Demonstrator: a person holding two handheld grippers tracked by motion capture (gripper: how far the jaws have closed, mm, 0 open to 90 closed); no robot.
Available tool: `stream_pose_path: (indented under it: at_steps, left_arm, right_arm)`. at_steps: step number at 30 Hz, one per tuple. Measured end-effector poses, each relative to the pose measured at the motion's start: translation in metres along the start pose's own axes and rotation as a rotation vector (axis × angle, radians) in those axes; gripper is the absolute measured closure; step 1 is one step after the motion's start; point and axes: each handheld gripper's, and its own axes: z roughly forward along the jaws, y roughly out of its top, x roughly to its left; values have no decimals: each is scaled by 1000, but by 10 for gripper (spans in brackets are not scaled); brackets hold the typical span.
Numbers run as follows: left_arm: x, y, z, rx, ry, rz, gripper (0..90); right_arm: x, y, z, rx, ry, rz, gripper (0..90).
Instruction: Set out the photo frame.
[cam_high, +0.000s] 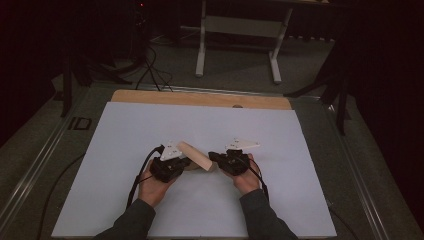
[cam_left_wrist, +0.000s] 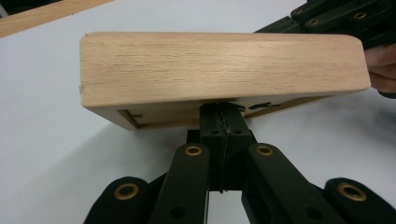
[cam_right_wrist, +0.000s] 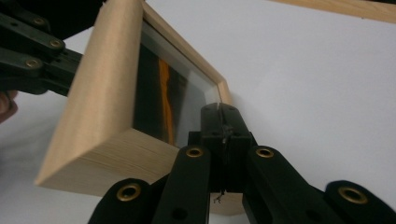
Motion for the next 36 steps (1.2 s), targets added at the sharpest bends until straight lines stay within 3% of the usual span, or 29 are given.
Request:
stream_pose_path:
  at_steps: [21, 36]
  left_arm:
    - [-9, 3, 11, 16, -11, 28, 896]
    - [0, 3, 16, 38, 9, 16, 896]
  right_arm:
    - [-8, -6, 4, 35, -54, 15, 893]
    - [5, -12, 1, 69, -37, -21, 894]
